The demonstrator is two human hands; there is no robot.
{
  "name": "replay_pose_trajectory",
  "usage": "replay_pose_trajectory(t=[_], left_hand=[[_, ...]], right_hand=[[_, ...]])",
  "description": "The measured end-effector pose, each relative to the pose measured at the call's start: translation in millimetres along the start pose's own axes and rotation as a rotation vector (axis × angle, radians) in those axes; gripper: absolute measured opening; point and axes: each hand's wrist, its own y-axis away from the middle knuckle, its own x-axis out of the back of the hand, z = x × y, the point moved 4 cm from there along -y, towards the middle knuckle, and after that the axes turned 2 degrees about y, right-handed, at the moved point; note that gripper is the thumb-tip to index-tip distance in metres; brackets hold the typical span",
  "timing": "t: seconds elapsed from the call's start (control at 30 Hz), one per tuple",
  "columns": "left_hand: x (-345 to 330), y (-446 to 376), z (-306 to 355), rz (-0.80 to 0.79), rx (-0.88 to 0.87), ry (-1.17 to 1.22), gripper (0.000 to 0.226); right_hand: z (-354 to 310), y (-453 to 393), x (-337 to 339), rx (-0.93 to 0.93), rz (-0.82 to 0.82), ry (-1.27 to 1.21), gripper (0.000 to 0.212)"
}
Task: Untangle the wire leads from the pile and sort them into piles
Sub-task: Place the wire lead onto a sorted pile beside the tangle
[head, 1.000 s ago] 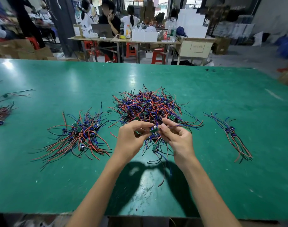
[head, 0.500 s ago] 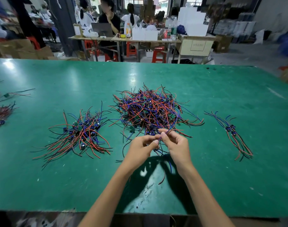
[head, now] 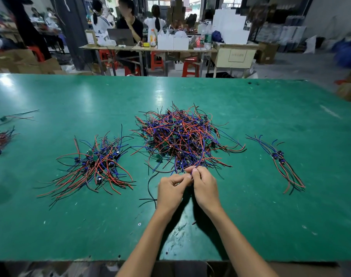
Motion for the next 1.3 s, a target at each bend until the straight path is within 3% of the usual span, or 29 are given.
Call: replay_pose_trajectory(t=[0.17, 0.43, 0.53, 0.63, 0.7, 0.83, 0.93, 1.0, 1.07, 1.13, 1.3], left_hand=[[1.1, -2.3, -2.1, -0.003, -0.04, -0.065, 0.018], [0.2, -3.2, -3.0, 0.014, 0.058, -0.03, 0.029], [-0.3, -1.3, -3.6, 0.0, 0.066, -0.053, 0.029], [0.5, 0.5, -3.4, -0.008, 0.074, -0.068, 0.026], [0.4, 2.2, -0.2, 0.011, 0.096, -0.062, 0.025], [2.5, 5.8, 14.1, 0.029, 0.247, 0.04, 0.019], [-1.3, 7.8, 31.9, -0.088, 0.322, 0.125, 0.012], [-8.0, 7.9, 42.3, -0.138, 0.36, 0.263, 0.018], [-14.4, 4.9, 51.2, -0.136, 0.391, 0.486, 0.02], [-16.0, -0.1, 56.4, -0.095, 0.403, 0.698, 0.018], [-4.7, -3.3, 54.3, 0.057, 0.423, 0.957, 0.013]], right_hand=[[0.6, -11.6, -7.4, -0.094, 0.069, 0.0, 0.032], [-12.1, -49.9, 13.7, -0.271, 0.3, -0.14, 0.033], [-14.0, -56.5, 19.2, -0.423, 0.351, -0.415, 0.032], [-10.8, -52.9, 14.7, -0.596, 0.297, -0.854, 0.03], [-10.4, -47.4, 15.4, -0.635, 0.217, -1.005, 0.027], [-14.6, -40.8, 32.7, -0.422, 0.039, -0.737, 0.029], [-12.2, -34.2, 46.5, -0.248, 0.106, -0.449, 0.019], [-12.8, -26.7, 52.5, 0.005, 0.151, -0.242, 0.013], [-13.0, -14.7, 46.1, 0.23, 0.027, -0.103, 0.026], [-14.9, -3.7, 38.0, 0.254, -0.094, -0.111, 0.033], [-32.3, 4.2, 37.8, 0.187, -0.15, -0.492, 0.032]])
